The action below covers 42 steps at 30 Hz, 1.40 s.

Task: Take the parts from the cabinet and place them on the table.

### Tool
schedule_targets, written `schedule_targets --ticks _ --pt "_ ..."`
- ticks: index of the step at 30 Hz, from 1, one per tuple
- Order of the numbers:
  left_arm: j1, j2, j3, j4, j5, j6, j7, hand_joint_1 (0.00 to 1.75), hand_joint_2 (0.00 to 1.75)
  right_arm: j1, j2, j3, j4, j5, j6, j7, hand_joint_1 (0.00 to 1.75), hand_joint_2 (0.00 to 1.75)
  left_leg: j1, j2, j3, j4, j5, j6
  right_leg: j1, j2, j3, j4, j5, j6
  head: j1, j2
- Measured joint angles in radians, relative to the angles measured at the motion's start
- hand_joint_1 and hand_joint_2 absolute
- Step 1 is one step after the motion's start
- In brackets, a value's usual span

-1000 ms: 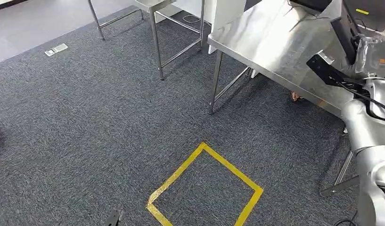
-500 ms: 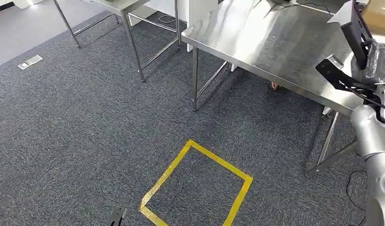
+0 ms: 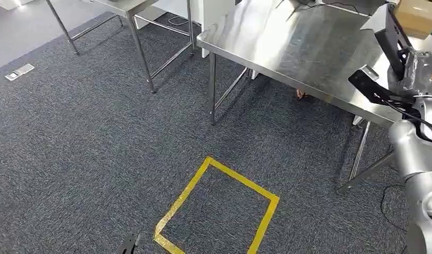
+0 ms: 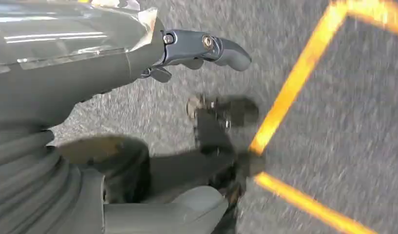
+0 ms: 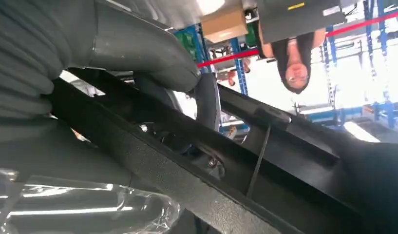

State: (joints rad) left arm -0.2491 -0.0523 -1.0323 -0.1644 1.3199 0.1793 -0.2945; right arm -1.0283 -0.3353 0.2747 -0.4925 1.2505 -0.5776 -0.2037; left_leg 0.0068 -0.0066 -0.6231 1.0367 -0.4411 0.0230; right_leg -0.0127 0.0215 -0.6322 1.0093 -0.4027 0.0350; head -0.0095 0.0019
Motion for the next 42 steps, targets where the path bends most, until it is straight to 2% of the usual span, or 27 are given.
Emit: schedule_targets --ticks 6,7,8,11,13,14,16,18,19,20,21,22,23,24,25,26,27,29,30,32,34,35,36,38,40,41,42 --pt "0.000 -0.001 0.000 0.000 0.001 -0.012 -0.001 0.00 1.75 -0.004 0.002 0.002 0.000 0.003 0.000 0.003 1.75 1.75 -0.004 -0.004 -0.002 0.002 -0.002 0.007 -0.001 -0.003 0.008 -0.011 0.004 0.006 0.001 0.000" --pt "0.000 0.000 0.000 0.000 0.003 -0.014 -0.002 0.00 1.75 -0.004 0.003 0.002 0.000 0.005 0.000 0.004 1.75 1.75 -0.007 -0.004 -0.002 0.004 -0.004 0.013 -0.004 -0.003 0.007 -0.014 0.006 0.017 0.000 0.000" --pt "0.000 0.001 0.000 0.000 0.003 -0.018 -0.002 0.00 1.75 -0.003 0.005 0.002 0.000 0.005 0.000 0.005 1.75 1.75 -0.008 -0.003 -0.003 0.004 -0.004 0.015 -0.005 -0.002 0.007 -0.014 0.006 0.022 -0.001 0.000" --pt "-0.001 0.003 0.000 0.000 0.003 -0.020 -0.003 0.00 1.75 -0.002 0.008 0.002 0.000 0.007 0.000 0.011 1.75 1.75 -0.014 -0.003 -0.003 0.003 -0.006 0.023 -0.009 -0.002 0.007 -0.018 0.008 0.027 -0.001 0.000" --pt "-0.004 0.005 0.000 0.000 0.003 -0.020 -0.003 0.00 1.75 0.000 0.007 0.002 0.000 0.007 0.000 0.015 1.75 1.75 -0.013 -0.001 0.002 -0.012 -0.005 0.041 -0.009 -0.001 0.009 -0.002 0.024 0.050 -0.001 0.000" --pt "-0.005 0.005 0.000 0.000 0.003 -0.020 -0.004 0.00 1.75 0.000 0.005 0.002 -0.001 0.007 0.000 0.016 1.75 1.75 -0.006 0.000 0.012 -0.015 0.000 0.046 -0.011 -0.003 0.004 -0.003 0.017 0.048 0.000 0.000" --pt "-0.009 0.008 0.000 0.000 0.003 -0.019 -0.008 0.00 1.75 -0.003 0.004 0.002 -0.002 0.006 0.000 0.018 1.75 1.75 -0.001 0.003 0.016 -0.018 0.003 0.050 -0.012 -0.010 -0.030 0.064 -0.026 0.035 0.007 0.000" --pt "-0.012 0.007 0.000 0.000 0.003 -0.017 -0.009 0.00 1.75 0.001 0.003 0.002 -0.002 0.007 -0.002 0.021 1.75 1.75 -0.001 0.006 0.016 -0.018 0.002 0.050 -0.014 -0.010 -0.110 0.229 -0.092 0.040 0.009 0.000" --pt "-0.012 0.007 0.000 0.000 0.003 -0.016 -0.009 0.00 1.75 0.008 0.003 0.002 -0.002 0.007 -0.002 0.024 1.75 1.75 0.001 0.007 0.016 -0.017 0.001 0.047 -0.017 -0.010 -0.146 0.297 -0.114 0.044 0.010 0.000" --pt "-0.012 0.008 0.000 0.000 0.003 -0.014 -0.009 0.00 1.75 0.013 0.002 0.002 -0.002 0.008 -0.002 0.026 1.75 1.75 0.003 0.008 0.016 -0.017 -0.001 0.044 -0.020 -0.011 -0.152 0.303 -0.114 0.046 0.010 0.000" --pt "-0.012 0.008 0.000 0.000 0.003 -0.011 -0.009 0.00 1.75 0.017 0.002 0.002 -0.002 0.008 -0.002 0.028 1.75 1.75 0.005 0.008 0.018 -0.017 -0.003 0.039 -0.024 -0.012 -0.136 0.265 -0.097 0.059 0.011 0.000" --pt "-0.012 0.008 0.000 0.000 0.003 -0.011 -0.009 0.00 1.75 0.018 0.002 0.002 -0.003 0.008 -0.002 0.030 1.75 1.75 0.010 0.008 0.022 -0.016 -0.006 0.033 -0.029 -0.014 -0.098 0.189 -0.066 0.073 0.012 0.000" --pt "-0.012 0.008 0.000 0.000 0.003 -0.010 -0.009 0.00 1.75 0.018 0.002 0.002 -0.003 0.009 -0.002 0.032 1.75 1.75 0.015 0.009 0.025 -0.014 -0.011 0.025 -0.036 -0.020 -0.048 0.086 -0.023 0.088 0.012 0.000" --pt "-0.012 0.008 0.000 0.000 0.003 -0.010 -0.010 0.00 1.75 0.019 0.002 0.002 -0.003 0.011 -0.002 0.033 1.75 1.75 0.014 0.010 0.028 -0.012 -0.017 0.013 -0.044 -0.031 -0.010 -0.002 0.005 0.098 0.017 0.000" --pt "-0.013 0.011 0.000 0.000 0.003 -0.009 -0.010 0.00 1.75 0.019 0.003 0.003 -0.003 0.013 -0.002 0.035 1.75 1.75 0.015 0.012 0.029 -0.013 -0.017 0.004 -0.031 -0.031 -0.017 0.000 -0.027 0.079 0.020 0.000" --pt "-0.014 0.011 0.000 0.000 0.003 -0.009 -0.010 0.00 1.75 0.019 0.003 0.002 -0.004 0.015 -0.003 0.036 1.75 1.75 0.013 0.014 0.026 -0.015 -0.022 -0.005 -0.024 -0.031 -0.002 0.003 -0.025 0.054 0.020 0.000" --pt "-0.014 0.011 0.000 0.000 0.003 -0.008 -0.010 0.00 1.75 0.025 0.006 0.003 -0.006 0.018 -0.004 0.036 1.75 1.75 0.013 0.016 0.033 -0.013 -0.022 -0.013 -0.020 -0.025 -0.007 0.003 -0.015 0.040 0.015 0.000" --pt "-0.016 0.011 0.000 0.000 0.004 -0.008 -0.011 0.00 1.75 0.026 0.006 0.002 -0.009 0.019 -0.004 0.040 1.75 1.75 0.018 0.019 0.039 -0.012 -0.029 -0.023 -0.025 -0.020 0.005 0.005 -0.017 0.029 0.014 0.000" --pt "-0.018 0.011 0.000 0.000 0.004 -0.006 -0.011 0.00 1.75 0.027 0.007 0.002 -0.014 0.018 -0.004 0.041 1.75 1.75 0.020 0.019 0.025 0.007 -0.030 -0.026 -0.026 -0.019 0.013 0.004 -0.024 0.020 0.011 0.000" --pt "-0.020 0.012 0.000 0.000 0.004 -0.006 -0.012 0.00 1.75 0.024 0.008 0.001 -0.017 0.020 -0.004 0.042 1.75 1.75 0.019 0.015 -0.045 0.129 -0.059 -0.028 -0.022 -0.018 0.028 0.004 -0.036 0.001 0.005 0.000" --pt "-0.018 0.012 0.000 0.000 0.004 -0.006 -0.011 0.00 1.75 0.028 0.010 0.001 -0.017 0.021 -0.004 0.042 1.75 1.75 0.018 0.014 -0.147 0.270 -0.114 -0.028 -0.011 -0.014 0.043 0.004 -0.050 -0.016 0.003 0.000" --pt "-0.017 0.012 0.000 0.000 0.004 -0.006 -0.011 0.00 1.75 0.030 0.013 0.002 -0.017 0.021 -0.004 0.042 1.75 1.75 0.016 0.014 -0.171 0.290 -0.119 -0.026 -0.008 -0.012 0.050 0.004 -0.057 -0.018 0.002 0.000" --pt "-0.016 0.012 0.000 0.000 0.006 -0.005 -0.011 0.00 1.75 0.033 0.016 0.002 -0.017 0.021 -0.004 0.042 1.75 1.75 0.012 0.014 -0.182 0.269 -0.102 -0.019 -0.004 -0.007 0.063 0.004 -0.068 -0.020 0.002 0.000" --pt "-0.016 0.014 0.000 0.000 0.007 -0.003 -0.011 0.00 1.75 0.034 0.019 0.002 -0.017 0.021 -0.004 0.042 1.75 1.75 0.000 0.010 -0.144 0.130 -0.011 0.003 0.000 -0.004 0.089 0.003 -0.088 -0.019 0.002 0.000" --pt "-0.014 0.019 0.000 0.002 0.010 -0.003 -0.011 0.00 1.75 0.036 0.022 0.002 -0.016 0.022 -0.004 0.042 1.75 1.75 -0.018 -0.005 -0.099 -0.017 0.113 0.035 0.002 -0.002 0.109 0.002 -0.109 -0.015 0.003 0.000" --pt "-0.015 0.020 0.000 0.002 0.011 -0.003 -0.011 0.00 1.75 0.036 0.023 0.002 -0.016 0.023 -0.004 0.042 1.75 1.75 -0.020 -0.003 -0.092 -0.015 0.078 0.029 0.005 0.005 0.115 -0.008 -0.115 -0.007 0.005 0.000" --pt "-0.016 0.019 0.000 0.002 0.011 -0.003 -0.012 0.00 1.75 0.034 0.022 0.002 -0.017 0.023 -0.004 0.042 1.75 1.75 -0.023 -0.003 -0.076 -0.021 0.082 0.030 0.003 0.005 0.119 -0.017 -0.119 0.000 0.004 0.000"
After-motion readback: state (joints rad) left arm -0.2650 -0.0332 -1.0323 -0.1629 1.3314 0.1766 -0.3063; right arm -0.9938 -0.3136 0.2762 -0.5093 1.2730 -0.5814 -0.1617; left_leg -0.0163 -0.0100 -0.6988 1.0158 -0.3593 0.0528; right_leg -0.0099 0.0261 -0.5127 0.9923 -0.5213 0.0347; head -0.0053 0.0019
